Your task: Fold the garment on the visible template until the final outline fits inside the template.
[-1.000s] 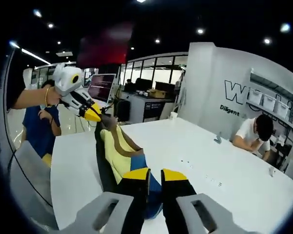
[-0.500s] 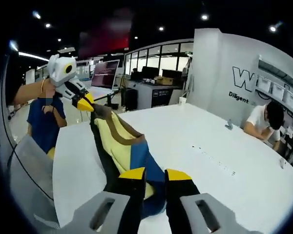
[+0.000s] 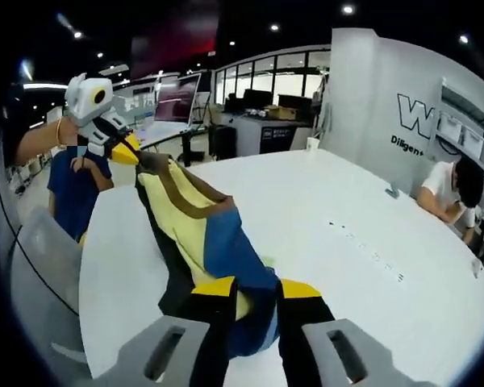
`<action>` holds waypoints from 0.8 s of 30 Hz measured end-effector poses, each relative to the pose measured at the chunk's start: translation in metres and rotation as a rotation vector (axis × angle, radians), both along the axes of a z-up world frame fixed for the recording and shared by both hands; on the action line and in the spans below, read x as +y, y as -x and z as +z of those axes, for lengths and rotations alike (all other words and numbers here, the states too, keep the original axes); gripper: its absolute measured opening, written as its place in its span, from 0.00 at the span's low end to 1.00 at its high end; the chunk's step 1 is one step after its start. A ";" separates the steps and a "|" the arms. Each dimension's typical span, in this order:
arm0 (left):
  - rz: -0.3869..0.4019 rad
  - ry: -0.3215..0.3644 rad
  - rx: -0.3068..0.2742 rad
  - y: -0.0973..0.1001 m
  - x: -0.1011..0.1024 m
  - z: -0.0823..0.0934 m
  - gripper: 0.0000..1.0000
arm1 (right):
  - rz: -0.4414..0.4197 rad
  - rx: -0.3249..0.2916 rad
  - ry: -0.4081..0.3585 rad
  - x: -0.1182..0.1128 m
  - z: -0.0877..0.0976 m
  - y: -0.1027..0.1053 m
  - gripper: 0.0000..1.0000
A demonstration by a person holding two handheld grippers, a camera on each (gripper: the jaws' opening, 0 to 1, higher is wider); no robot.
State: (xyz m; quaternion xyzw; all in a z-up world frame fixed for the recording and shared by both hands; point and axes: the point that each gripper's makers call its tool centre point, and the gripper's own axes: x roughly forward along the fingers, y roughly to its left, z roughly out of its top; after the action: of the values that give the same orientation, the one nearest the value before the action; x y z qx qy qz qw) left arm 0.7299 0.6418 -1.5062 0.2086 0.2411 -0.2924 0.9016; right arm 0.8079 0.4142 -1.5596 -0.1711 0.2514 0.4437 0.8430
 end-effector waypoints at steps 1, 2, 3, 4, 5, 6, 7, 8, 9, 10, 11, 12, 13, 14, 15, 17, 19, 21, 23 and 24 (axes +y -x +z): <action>0.000 0.000 0.000 0.000 0.000 0.000 0.05 | -0.011 0.017 0.011 -0.001 -0.006 -0.002 0.13; 0.003 0.001 0.004 0.000 0.002 -0.003 0.05 | -0.010 0.023 0.022 -0.002 -0.012 -0.004 0.13; 0.003 0.002 0.005 0.000 0.002 -0.003 0.05 | -0.011 0.029 0.030 -0.003 -0.016 -0.006 0.13; 0.004 0.002 0.006 -0.001 0.002 -0.003 0.05 | -0.015 0.034 0.033 -0.004 -0.018 -0.006 0.13; 0.006 0.003 0.006 -0.002 0.004 -0.003 0.05 | -0.019 0.039 0.036 -0.005 -0.020 -0.006 0.13; 0.008 0.005 0.007 -0.003 0.004 -0.003 0.05 | -0.020 0.043 0.037 -0.005 -0.022 -0.006 0.13; 0.009 0.007 0.007 -0.002 0.004 -0.003 0.05 | -0.019 0.044 0.039 -0.005 -0.024 -0.006 0.13; 0.010 0.010 0.008 -0.003 0.004 -0.003 0.05 | -0.011 0.055 0.051 -0.004 -0.029 -0.005 0.12; 0.011 0.012 0.007 -0.005 0.004 -0.003 0.05 | -0.008 0.059 0.066 -0.004 -0.033 -0.006 0.12; 0.012 0.014 0.006 -0.006 0.004 -0.003 0.05 | -0.009 0.057 0.070 -0.004 -0.034 -0.007 0.12; 0.014 0.015 0.006 -0.006 0.004 -0.002 0.05 | -0.010 0.058 0.071 -0.005 -0.036 -0.009 0.12; 0.015 0.016 0.005 -0.007 0.004 -0.002 0.05 | -0.021 0.065 0.070 -0.004 -0.039 -0.009 0.12; 0.018 0.016 0.006 -0.007 0.005 -0.003 0.05 | -0.023 0.067 0.069 -0.004 -0.039 -0.009 0.12; 0.023 0.012 0.008 -0.007 0.006 -0.004 0.05 | -0.026 0.071 0.068 -0.004 -0.041 -0.011 0.11; 0.027 0.007 0.010 -0.007 0.006 -0.005 0.05 | -0.029 0.073 0.070 -0.004 -0.042 -0.012 0.10; 0.032 0.005 0.014 -0.007 0.008 -0.008 0.05 | -0.031 0.073 0.077 -0.004 -0.043 -0.011 0.07; 0.043 0.015 0.022 -0.009 0.009 -0.012 0.05 | -0.031 0.070 0.080 -0.006 -0.045 -0.011 0.00; 0.051 0.017 0.024 -0.008 0.008 -0.012 0.05 | -0.030 0.079 0.075 -0.006 -0.046 -0.008 0.00; 0.053 0.017 0.024 -0.008 0.008 -0.012 0.05 | -0.046 0.078 0.066 -0.007 -0.045 -0.007 0.00; 0.088 0.019 0.015 -0.010 0.011 -0.011 0.05 | -0.068 0.069 0.062 -0.009 -0.042 -0.009 0.00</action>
State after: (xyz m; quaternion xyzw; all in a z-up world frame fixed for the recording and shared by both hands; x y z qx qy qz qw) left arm 0.7402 0.6533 -1.5168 0.1873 0.2540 -0.2563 0.9136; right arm 0.8168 0.4049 -1.6020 -0.1729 0.2998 0.4125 0.8427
